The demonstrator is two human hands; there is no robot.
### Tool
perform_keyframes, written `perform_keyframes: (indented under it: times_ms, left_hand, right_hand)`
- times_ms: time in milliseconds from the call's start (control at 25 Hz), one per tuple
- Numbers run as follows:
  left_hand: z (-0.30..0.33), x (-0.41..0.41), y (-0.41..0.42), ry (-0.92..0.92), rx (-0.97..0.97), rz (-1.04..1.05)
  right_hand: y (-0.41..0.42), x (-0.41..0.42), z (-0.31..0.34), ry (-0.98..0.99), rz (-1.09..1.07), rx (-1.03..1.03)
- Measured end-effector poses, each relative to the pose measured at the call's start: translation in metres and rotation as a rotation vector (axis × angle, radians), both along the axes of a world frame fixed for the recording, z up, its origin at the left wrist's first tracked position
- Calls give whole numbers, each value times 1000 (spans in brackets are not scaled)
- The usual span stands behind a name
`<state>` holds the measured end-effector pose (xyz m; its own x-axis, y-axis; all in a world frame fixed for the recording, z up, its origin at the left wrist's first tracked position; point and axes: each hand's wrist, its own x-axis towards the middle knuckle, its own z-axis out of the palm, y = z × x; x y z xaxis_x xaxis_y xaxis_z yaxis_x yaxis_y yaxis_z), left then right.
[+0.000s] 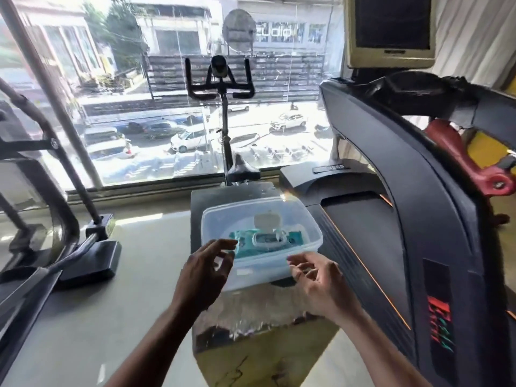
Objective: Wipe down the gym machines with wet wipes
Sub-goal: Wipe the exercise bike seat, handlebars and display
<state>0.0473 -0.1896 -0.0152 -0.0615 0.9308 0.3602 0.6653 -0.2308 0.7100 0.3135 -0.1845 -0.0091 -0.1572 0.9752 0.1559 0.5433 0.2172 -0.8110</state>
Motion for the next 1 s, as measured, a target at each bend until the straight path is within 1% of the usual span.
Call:
perform_keyframes:
  times_ms: [40, 80, 160, 200, 280, 320, 400, 480, 520, 640, 800, 880, 1000]
  left_hand:
    - [3, 3, 24, 70, -15, -21]
    - [5, 6, 50, 185, -49, -48]
    - [7, 9, 99, 407, -159, -126]
    - [7, 12, 125, 462, -227, -181]
    - [3, 16, 171, 556, -368, -297]
    - [-1, 18, 189, 625, -436, -352]
    - [-12, 19, 213, 720, -510, -430]
    - [-26, 18, 218, 755, -512, -447]
    - [-32, 18, 219, 760, -504, -444]
    - [-42, 15, 219, 783, -526, -446]
    - [-41, 12, 222, 765, -542, -457]
    - [-41, 14, 219, 810, -554, -453]
    - [-42, 11, 225, 796, -536, -462]
  right_hand:
    - [30, -1, 3, -34, 30, 26]
    - [60, -3, 7, -81, 71, 63]
    - [114, -17, 14, -243, 200, 95]
    - [139, -26, 17, -361, 297, 59]
    - [180, -43, 14, -677, 514, -35]
    - [196, -50, 9, -805, 601, -71]
    - [220, -62, 0, -952, 706, -66]
    - [233, -68, -12, -998, 747, -1]
    - [239, -69, -19, -988, 754, 11]
    - [249, -66, -31, -898, 817, -56]
    - [250, -64, -25, -840, 857, -51]
    - [247, -65, -19, -888, 850, -41]
    - [245, -68, -19, -917, 835, 43]
